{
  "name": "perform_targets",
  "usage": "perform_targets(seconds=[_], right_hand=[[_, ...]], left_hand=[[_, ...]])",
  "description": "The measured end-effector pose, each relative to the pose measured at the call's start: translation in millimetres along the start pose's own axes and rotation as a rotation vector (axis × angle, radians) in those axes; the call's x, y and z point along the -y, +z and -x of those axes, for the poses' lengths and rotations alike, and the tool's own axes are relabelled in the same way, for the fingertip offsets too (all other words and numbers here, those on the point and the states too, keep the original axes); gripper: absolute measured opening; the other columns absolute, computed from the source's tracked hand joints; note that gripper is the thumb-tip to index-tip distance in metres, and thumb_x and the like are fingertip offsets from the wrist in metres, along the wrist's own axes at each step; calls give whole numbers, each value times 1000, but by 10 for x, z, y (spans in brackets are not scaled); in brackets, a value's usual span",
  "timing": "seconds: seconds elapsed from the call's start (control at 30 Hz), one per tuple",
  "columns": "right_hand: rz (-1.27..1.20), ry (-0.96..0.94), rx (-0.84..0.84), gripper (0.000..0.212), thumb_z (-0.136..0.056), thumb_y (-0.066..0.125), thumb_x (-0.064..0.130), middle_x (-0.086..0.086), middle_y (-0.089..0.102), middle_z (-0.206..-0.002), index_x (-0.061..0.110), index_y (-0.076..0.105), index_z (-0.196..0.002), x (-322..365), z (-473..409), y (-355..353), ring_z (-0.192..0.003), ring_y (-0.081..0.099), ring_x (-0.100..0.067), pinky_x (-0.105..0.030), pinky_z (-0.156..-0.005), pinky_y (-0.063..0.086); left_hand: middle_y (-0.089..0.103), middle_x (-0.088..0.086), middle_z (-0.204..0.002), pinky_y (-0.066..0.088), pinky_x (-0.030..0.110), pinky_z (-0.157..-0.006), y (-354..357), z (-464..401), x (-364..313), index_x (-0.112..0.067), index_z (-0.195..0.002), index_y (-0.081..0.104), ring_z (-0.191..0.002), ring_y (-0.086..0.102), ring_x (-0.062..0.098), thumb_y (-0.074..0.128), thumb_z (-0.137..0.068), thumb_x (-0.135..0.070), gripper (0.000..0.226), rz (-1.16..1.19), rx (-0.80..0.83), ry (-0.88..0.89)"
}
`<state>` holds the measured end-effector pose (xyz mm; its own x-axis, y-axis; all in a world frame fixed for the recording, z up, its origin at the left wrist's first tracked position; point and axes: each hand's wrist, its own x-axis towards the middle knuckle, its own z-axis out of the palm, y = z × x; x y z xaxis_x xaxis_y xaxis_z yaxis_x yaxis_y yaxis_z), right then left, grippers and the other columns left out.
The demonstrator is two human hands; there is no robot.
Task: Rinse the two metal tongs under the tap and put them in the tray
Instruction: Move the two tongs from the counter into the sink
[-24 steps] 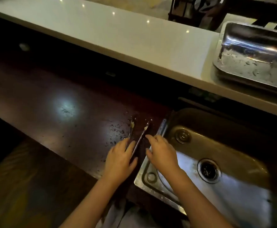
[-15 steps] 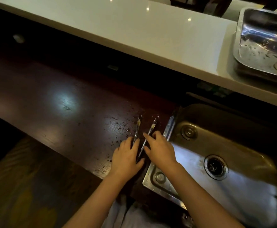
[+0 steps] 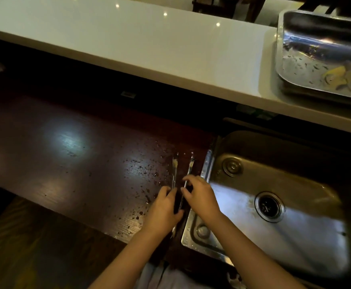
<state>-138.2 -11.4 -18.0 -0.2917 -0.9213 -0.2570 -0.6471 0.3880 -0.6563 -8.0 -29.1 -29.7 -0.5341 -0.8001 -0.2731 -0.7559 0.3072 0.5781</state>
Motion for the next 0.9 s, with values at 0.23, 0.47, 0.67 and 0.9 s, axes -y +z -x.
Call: perform_targets(seconds=[0.23,0.47,0.67,0.9], right_hand=[[-560,388,-203,24,-85,64,18,0,64,-71,20,44,-98,-134,218,-188,-61,63,-18,-24,-52,51],[-751,580,-317,13,-82,64,10,-4,68,-70,18,55,-87,-710,465,-696,-49,56,-13,-14,-38,42],[-766,619,-271,15,-82,64,11,-8,68,-82,21,55,-89,-1280,640,-953,-57,61,-14,-18,-43,46],[-643,614,-133,29,-79,66,6,-1,62,-76,21,50,-97,-2119,453,-855,-71,65,-21,-35,-59,56]], left_hand=[[41,8,-132,50,28,-87,44,-129,-391,-10,-136,39,-108,56,22,65,-79,-25,64,58,-33,165],[56,-17,-100,48,8,-57,265,-350,-908,-20,-132,42,-77,58,3,65,-81,-22,56,536,217,-6],[63,9,-87,52,19,-52,739,-603,-1322,-2,-108,61,-68,61,12,57,-84,-3,24,662,398,-209],[61,16,-85,57,37,-66,1488,-858,-1452,-7,-91,60,-71,63,24,59,-80,4,16,620,344,-306]])
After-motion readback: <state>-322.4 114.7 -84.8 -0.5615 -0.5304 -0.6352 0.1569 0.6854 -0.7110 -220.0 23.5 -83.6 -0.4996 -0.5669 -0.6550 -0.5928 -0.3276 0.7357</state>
